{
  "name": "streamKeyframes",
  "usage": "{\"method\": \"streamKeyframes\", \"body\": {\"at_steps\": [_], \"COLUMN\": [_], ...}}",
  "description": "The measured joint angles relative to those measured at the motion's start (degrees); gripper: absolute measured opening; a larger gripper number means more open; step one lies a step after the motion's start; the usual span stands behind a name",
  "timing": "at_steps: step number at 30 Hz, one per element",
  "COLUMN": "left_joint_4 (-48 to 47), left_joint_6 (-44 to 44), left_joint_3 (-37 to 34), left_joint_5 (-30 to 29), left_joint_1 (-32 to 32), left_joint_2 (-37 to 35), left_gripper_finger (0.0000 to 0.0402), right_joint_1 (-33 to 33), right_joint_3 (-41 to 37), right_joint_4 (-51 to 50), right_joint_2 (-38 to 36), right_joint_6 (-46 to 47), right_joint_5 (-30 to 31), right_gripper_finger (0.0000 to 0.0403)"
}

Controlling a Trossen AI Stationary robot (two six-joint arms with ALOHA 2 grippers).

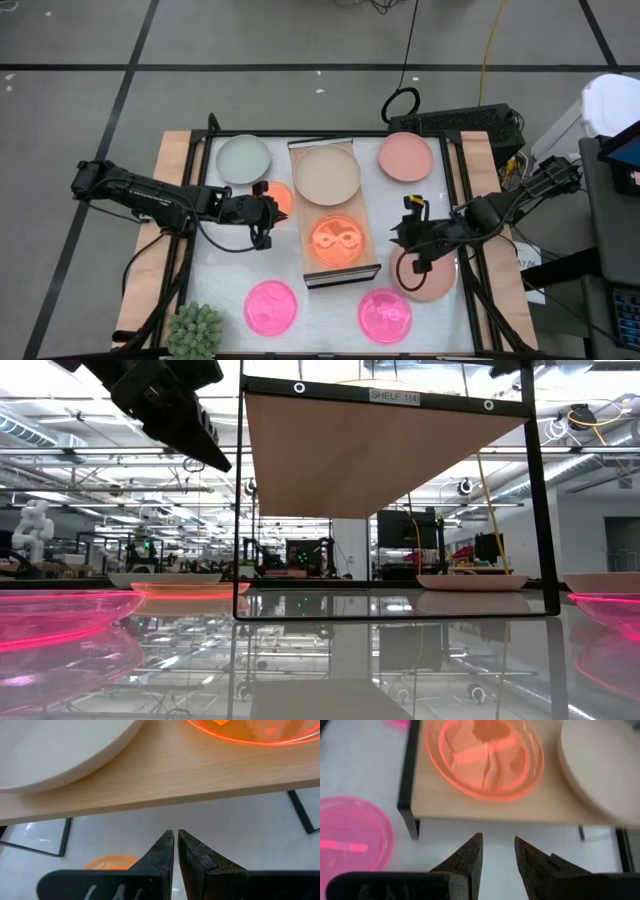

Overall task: Place and stack plates onto a shelf
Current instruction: Stack the gray plate on the brown plate on the shelf

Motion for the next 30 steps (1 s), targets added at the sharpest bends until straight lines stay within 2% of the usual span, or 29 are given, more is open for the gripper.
{"method": "streamKeyframes", "body": {"at_steps": [7, 19, 26, 30], "left_joint_4": [-0.9, -3.4, -7.3, -10.1], "left_joint_6": [-2.5, -3.8, -6.4, -8.7], "left_joint_3": [0.0, 0.0, 0.0, 0.0], "left_joint_5": [-1.4, -2.0, -9.0, -9.5], "left_joint_1": [0.0, 0.0, 0.1, 0.1], "left_joint_2": [0.0, -0.2, -1.0, -0.9], "left_gripper_finger": [0.0031, 0.0031, 0.0031, 0.0031], "right_joint_1": [0.0, 0.0, 0.0, 0.0], "right_joint_3": [0.0, 0.0, 0.0, 0.0], "right_joint_4": [-7.3, -7.8, -7.7, -7.5], "right_joint_2": [0.0, 0.0, 0.0, 0.0], "right_joint_6": [7.2, 8.4, 12.3, 13.1], "right_joint_5": [0.0, 0.0, 0.0, 0.0], "right_gripper_finger": [0.0095, 0.0095, 0.0095, 0.0095]}}
